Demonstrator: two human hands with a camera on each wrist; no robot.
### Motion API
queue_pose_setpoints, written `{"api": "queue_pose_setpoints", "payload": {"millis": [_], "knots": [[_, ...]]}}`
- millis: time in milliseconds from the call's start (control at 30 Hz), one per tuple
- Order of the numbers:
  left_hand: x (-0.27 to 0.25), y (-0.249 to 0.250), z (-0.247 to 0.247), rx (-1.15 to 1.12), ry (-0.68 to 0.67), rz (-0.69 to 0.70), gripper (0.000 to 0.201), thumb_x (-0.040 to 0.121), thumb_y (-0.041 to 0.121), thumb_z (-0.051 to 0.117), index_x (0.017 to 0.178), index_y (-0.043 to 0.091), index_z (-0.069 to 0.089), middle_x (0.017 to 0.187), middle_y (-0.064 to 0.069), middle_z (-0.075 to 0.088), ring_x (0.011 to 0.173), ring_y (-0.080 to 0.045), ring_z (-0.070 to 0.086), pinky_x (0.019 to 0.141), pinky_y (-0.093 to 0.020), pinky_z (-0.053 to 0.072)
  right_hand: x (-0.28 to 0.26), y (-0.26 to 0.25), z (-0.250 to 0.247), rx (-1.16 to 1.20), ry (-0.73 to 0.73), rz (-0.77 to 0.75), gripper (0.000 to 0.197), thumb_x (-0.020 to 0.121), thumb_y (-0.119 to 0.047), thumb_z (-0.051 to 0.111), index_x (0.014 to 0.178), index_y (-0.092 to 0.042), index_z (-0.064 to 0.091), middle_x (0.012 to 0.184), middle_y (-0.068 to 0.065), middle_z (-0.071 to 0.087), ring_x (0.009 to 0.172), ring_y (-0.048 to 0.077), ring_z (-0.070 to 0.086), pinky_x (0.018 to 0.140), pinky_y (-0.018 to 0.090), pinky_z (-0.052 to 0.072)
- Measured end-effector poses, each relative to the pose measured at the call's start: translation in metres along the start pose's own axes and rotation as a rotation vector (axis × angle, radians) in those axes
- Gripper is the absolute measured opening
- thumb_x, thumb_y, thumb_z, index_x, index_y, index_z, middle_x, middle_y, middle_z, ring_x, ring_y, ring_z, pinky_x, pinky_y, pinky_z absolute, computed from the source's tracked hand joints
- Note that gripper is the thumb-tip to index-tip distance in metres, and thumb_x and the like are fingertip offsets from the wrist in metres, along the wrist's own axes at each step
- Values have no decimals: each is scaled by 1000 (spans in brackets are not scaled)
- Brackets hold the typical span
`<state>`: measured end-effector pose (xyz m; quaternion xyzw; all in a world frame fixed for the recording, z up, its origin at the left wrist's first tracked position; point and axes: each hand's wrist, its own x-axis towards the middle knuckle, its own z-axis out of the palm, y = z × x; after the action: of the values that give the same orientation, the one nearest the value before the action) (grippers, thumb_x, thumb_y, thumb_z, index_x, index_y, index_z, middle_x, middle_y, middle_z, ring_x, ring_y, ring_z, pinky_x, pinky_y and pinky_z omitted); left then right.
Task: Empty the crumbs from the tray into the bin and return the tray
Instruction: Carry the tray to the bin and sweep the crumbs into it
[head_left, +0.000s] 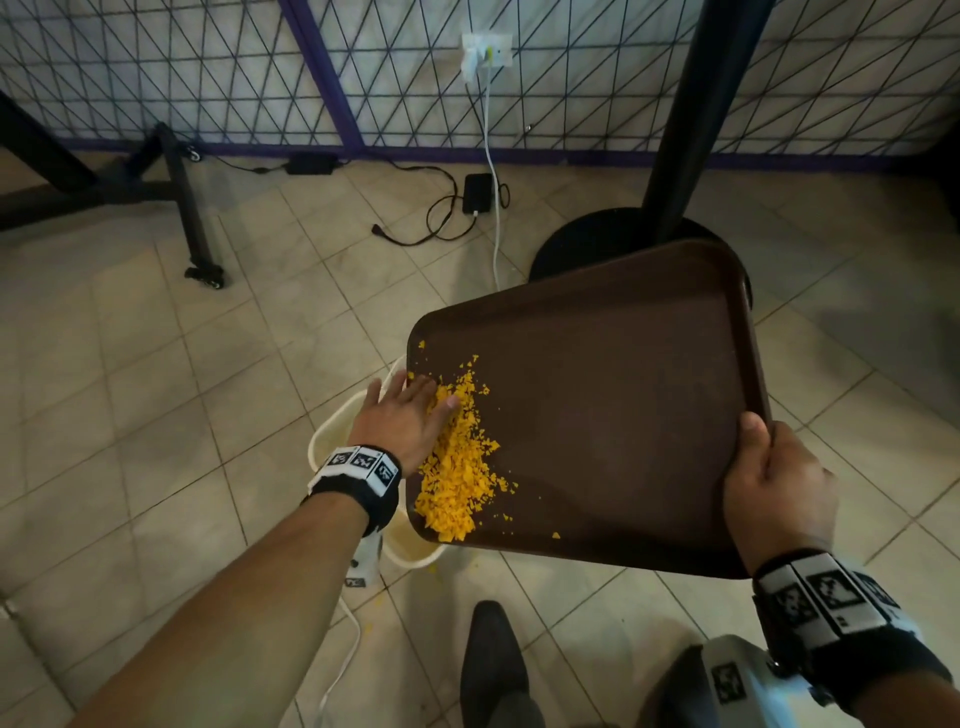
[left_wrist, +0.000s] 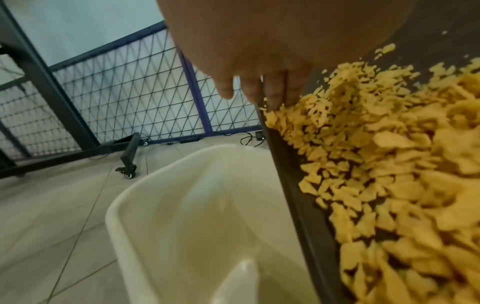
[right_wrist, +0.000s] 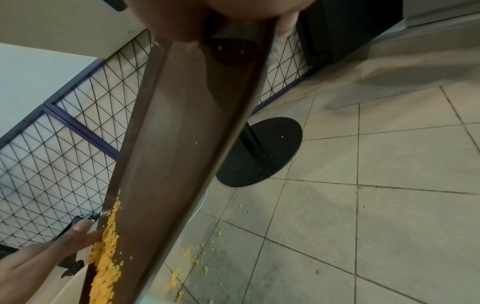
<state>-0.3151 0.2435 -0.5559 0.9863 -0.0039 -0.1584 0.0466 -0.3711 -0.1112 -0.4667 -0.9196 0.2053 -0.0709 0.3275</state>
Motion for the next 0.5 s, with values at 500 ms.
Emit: {"api": "queue_pose_setpoints", "payload": {"millis": [500], "knots": [[-1,9,10,-166,-46,-115,91,88,77,-6,157,19,-3,165,-2,-7,152,-16,-1,123,-45,0,-3,-6,4,22,-23,-51,38,100,-33,32,84,-5,53,62,5,49,55,25,44,56,30,30]]}}
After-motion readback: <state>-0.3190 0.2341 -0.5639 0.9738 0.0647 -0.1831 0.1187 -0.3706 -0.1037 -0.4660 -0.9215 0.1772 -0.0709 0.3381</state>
